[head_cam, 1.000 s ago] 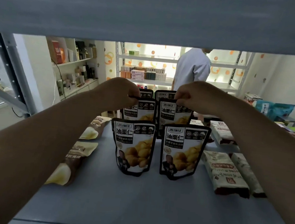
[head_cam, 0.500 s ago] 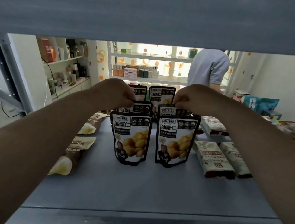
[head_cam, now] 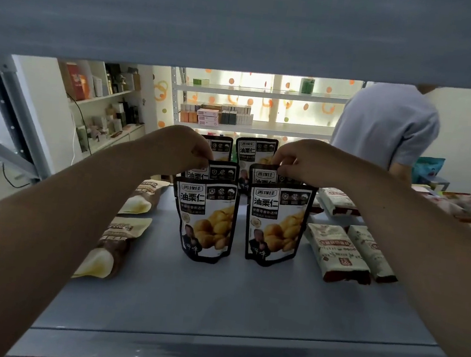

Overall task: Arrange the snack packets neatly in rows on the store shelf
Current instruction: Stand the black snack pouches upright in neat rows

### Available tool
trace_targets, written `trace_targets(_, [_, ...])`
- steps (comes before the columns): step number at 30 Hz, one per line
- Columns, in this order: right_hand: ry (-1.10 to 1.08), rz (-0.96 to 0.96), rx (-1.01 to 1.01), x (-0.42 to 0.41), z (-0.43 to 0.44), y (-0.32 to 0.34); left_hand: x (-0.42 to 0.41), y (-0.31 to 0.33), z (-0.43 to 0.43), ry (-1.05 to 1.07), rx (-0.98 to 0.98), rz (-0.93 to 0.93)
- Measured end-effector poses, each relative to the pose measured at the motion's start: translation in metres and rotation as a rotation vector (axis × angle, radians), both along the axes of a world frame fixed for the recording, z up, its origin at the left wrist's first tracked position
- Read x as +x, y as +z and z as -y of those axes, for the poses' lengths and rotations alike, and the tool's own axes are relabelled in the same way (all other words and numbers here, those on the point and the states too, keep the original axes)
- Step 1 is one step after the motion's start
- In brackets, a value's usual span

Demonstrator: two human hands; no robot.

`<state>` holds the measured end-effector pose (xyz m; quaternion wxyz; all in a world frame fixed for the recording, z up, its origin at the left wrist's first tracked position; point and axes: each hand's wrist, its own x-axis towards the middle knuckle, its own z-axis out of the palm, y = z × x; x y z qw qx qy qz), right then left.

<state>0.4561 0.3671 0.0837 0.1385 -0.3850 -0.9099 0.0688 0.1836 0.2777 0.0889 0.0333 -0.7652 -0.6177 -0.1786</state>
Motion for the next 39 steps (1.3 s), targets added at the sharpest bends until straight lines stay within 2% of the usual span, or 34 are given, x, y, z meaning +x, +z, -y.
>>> trace_targets(7, [0.004, -0.003, -0.024, 0.000, 0.002, 0.002, -0.005, 0.000, 0.000, -0.058, -0.035, 0.060])
trace_targets(18, [0.028, 0.019, 0.014, 0.001, -0.005, -0.002, -0.011, -0.004, -0.007, -0.061, -0.015, -0.026])
trace_targets(25, [0.015, 0.003, 0.055, -0.008, -0.019, 0.005, -0.020, 0.005, -0.024, 0.028, 0.137, -0.001])
trace_targets(29, [0.016, -0.106, -0.030, -0.020, -0.033, 0.008, -0.027, 0.004, -0.044, 0.061, 0.117, -0.036])
trace_targets(35, [0.057, -0.026, 0.186, -0.037, -0.059, 0.009, -0.037, -0.005, -0.073, 0.130, 0.138, -0.039])
trace_targets(39, [0.027, 0.071, 0.159, -0.048, -0.074, 0.009, -0.038, -0.007, -0.086, 0.156, 0.043, -0.059])
